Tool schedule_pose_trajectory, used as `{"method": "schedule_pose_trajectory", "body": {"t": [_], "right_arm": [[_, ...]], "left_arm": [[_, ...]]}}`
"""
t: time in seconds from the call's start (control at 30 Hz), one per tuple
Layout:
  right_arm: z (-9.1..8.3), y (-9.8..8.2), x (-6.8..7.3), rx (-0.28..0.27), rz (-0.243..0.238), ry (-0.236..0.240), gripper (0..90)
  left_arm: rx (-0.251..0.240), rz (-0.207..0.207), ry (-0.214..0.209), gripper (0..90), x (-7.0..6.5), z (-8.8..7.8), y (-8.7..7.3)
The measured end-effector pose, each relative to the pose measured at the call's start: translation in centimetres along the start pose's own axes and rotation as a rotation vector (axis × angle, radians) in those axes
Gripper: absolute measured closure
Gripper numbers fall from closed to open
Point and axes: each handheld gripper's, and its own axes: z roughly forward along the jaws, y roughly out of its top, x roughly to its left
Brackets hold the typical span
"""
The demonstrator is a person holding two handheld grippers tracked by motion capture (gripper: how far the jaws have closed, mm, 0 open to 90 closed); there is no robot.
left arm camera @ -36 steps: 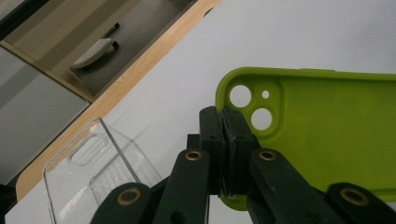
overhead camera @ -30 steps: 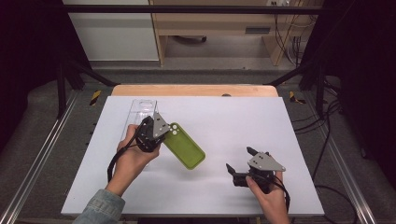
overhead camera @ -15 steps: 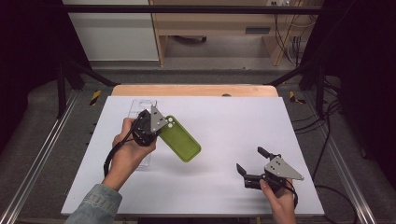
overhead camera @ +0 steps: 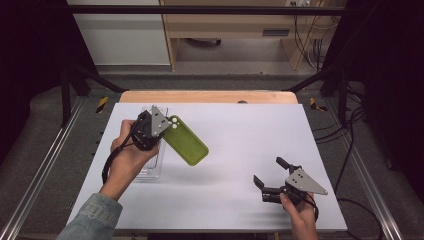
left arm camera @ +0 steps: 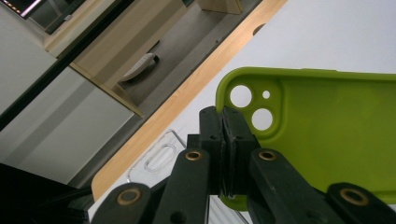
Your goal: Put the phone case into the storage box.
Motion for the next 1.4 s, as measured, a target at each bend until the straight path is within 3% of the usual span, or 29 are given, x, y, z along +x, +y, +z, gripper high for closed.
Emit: {"method": "schedule_pose_trajectory", "body": {"t": [0.7,0.97,1.3,1.4], "right_arm": [[0.4,-0.3,0.4,-0.007,-0.014,0.017,3.0],[0.4,-0.3,0.4,-0.005,-0.008,0.025,2.8],[0.4,-0.4,0.5,-0.008,-0.014,0.027,2.5],[0.4,-0.4,0.5,-0.008,-0.012,0.024,2.3]], "left_arm": [[0.009,0.063,0.114,87.7,2.7,-0.3,-0.7],[0.037,0.126,0.143,87.7,3.3,-0.6,-1.1],[0.026,0.114,0.167,87.7,4.3,-1.3,-1.4],[0.027,0.127,0.178,87.7,4.3,-1.5,-1.5]]}}
